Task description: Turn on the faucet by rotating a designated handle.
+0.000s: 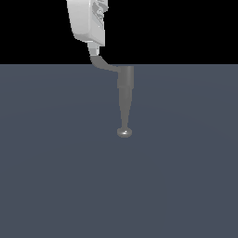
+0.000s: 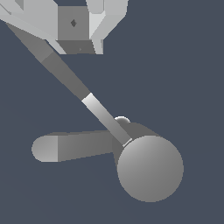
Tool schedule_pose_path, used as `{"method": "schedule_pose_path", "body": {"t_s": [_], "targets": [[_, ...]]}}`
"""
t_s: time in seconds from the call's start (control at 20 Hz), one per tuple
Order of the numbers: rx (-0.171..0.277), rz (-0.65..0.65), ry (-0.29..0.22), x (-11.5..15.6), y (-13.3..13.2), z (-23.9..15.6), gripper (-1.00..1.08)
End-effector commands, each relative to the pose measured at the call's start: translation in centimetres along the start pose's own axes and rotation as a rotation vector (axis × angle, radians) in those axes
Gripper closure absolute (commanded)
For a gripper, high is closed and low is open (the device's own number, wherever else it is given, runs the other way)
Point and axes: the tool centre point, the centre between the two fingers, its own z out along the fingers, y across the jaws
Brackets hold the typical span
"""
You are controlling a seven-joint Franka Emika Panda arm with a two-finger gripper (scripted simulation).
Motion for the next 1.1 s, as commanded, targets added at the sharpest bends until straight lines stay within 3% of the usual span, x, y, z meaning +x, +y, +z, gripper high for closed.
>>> {"method": "schedule_pose_path", "body": {"t_s": [0.0, 0.75, 0.85, 1.05], "targets": [[-0.005, 0.008, 0.002, 1.1, 0.8, 0.1, 1.08], [-0.011, 0.006, 0.003, 5.1, 5.0, 0.2, 1.08], [-0.002, -0.003, 0.002, 4.3, 4.6, -0.1, 1.08], [-0.005, -0.001, 0.002, 6.9, 4.7, 0.0, 1.08]]}}
